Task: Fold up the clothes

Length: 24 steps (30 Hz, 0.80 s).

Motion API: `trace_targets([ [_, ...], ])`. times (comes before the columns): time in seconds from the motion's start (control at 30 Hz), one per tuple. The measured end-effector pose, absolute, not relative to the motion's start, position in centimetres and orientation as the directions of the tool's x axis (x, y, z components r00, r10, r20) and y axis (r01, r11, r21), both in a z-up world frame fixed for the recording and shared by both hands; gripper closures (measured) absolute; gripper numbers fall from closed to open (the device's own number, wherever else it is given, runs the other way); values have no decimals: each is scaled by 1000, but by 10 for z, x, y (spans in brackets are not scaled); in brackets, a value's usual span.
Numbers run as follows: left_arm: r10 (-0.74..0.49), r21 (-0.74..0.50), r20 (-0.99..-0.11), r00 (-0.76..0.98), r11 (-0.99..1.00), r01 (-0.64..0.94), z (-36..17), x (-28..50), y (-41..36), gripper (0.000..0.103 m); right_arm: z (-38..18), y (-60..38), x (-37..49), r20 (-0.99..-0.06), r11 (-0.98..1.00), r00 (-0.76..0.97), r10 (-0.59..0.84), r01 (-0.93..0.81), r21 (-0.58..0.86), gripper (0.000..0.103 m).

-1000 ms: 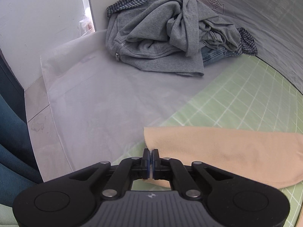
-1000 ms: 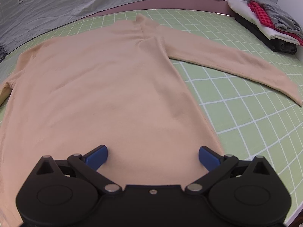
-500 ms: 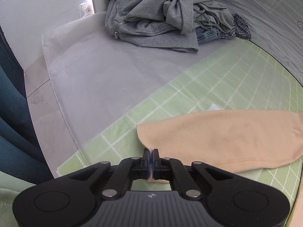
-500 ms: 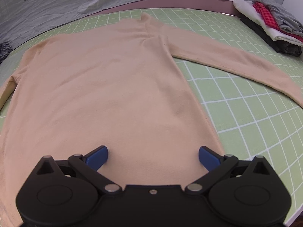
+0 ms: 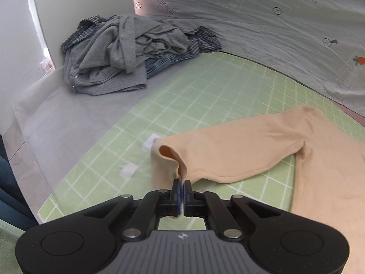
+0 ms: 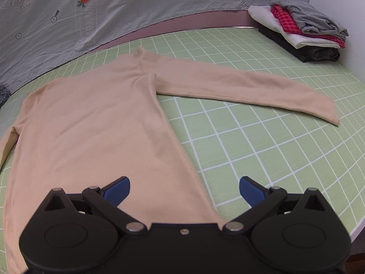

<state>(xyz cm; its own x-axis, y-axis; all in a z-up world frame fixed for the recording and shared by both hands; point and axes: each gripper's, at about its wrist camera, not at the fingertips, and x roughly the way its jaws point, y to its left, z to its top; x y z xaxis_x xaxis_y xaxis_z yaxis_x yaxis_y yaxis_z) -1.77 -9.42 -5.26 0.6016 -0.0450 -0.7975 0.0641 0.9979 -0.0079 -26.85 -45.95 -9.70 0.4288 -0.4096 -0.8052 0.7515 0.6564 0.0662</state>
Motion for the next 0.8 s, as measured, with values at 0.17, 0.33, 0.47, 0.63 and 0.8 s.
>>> trace_targets([
  [0.17,-208,-66,-782,587,965,255,-45,-53,-188,101,-95,-483,-286,-807,679,435,-399,731,59,0],
  [0.33,-405,-180,-775,485,877,445,-49,-98,-269,100,-94,-510,-308,-802,667,431,-413,743,55,0],
  [0.47,-453,-200,-803,387,817,540,-64,-132,-313,71,-94,-523,-316,-801,668,410,-435,744,18,0],
  [0.63,-310,-83,-837,451,887,455,-70,-139,-297,37,-92,-520,-314,-785,697,425,-451,717,-11,0],
  [0.8,-182,-52,-869,460,958,282,-76,-120,-247,25,-84,-506,-288,-759,727,440,-479,684,-62,0],
])
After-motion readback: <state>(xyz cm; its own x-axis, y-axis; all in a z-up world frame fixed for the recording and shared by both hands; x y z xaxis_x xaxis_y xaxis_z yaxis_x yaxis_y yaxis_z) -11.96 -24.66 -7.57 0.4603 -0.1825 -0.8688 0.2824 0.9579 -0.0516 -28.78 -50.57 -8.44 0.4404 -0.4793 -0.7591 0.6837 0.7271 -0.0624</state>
